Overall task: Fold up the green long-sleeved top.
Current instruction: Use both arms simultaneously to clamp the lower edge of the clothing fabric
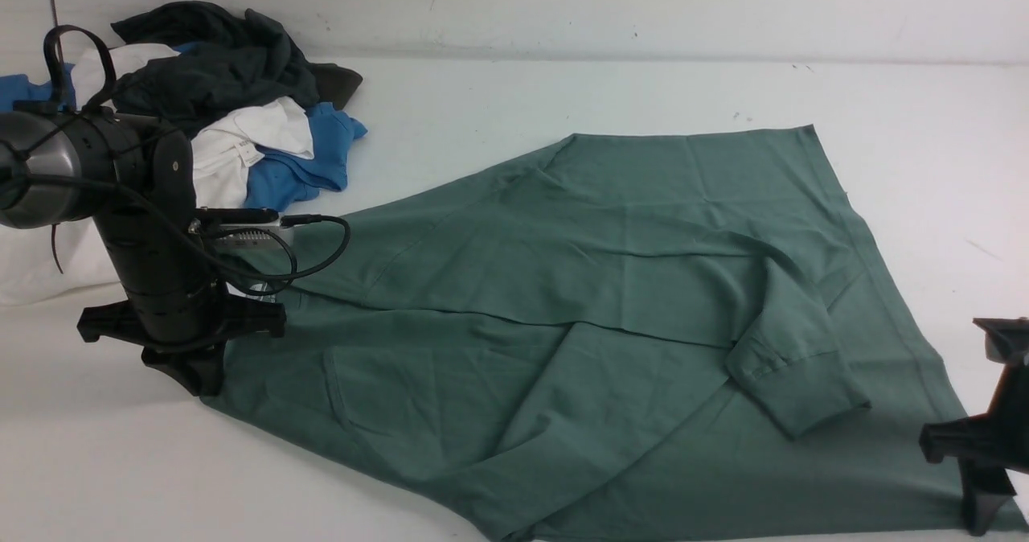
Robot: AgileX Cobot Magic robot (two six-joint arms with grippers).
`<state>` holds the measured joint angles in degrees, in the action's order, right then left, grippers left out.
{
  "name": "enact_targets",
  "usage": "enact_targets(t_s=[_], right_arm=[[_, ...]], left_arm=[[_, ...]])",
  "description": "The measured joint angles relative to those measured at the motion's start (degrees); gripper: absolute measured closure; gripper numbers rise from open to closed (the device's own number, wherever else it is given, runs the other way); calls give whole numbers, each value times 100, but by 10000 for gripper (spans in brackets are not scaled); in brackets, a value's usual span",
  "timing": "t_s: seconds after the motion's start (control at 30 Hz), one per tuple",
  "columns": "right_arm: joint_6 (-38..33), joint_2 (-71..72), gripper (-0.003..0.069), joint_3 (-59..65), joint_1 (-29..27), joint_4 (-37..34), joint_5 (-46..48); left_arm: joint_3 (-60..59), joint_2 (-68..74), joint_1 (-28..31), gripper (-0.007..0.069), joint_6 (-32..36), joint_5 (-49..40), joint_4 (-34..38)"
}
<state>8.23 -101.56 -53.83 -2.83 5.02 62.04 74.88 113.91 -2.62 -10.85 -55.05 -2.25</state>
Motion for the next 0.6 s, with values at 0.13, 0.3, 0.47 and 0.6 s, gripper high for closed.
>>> enact_targets(t_s=[0.13,0.3,0.47,0.6], right_arm=[[84,0,237,0,0,44,-7],[-29,0,237,0,0,-31,-55],[-569,0,341,0,0,-441,-263],[-859,18,548,0,0,-710,-434]], left_arm=[[0,0,0,580,0,7,0],[0,0,0,580,0,7,-6],[0,0,0,580,0,33,-35],[0,0,0,580,25,46,-48]])
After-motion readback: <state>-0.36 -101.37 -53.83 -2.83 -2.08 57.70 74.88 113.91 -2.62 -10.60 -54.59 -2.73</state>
